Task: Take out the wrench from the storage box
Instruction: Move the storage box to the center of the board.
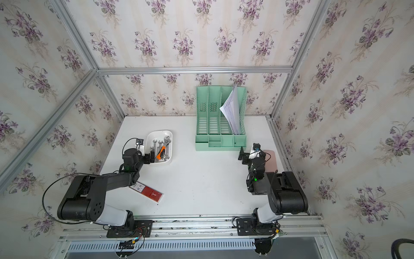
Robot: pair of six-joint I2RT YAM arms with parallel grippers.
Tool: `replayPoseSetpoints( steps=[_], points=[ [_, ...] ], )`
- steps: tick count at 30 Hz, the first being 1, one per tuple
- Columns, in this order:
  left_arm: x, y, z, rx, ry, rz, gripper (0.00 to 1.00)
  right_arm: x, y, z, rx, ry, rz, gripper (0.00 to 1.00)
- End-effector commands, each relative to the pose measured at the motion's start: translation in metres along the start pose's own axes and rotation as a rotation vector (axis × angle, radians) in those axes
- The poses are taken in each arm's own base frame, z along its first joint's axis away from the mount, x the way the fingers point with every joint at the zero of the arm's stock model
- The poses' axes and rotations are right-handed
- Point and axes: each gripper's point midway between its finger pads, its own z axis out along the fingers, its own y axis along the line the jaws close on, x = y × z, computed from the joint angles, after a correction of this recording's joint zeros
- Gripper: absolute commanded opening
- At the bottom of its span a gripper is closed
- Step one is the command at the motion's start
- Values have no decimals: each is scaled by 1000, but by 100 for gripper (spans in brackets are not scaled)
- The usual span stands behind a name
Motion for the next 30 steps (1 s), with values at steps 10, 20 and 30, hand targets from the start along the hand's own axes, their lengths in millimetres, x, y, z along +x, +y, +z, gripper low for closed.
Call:
replayPoseSetpoints(
  steps=[10,20,30],
  points=[
    [0,1,1,-3,2,5,99,-5,0,0,0,-17,7,100],
    [-2,3,0,-15,-2,0,99,-7,-1,-1,7,-27,9,100],
    [-62,37,-66,-155,-26,-130,99,-63,-2,4,56,67,106,100]
  ],
)
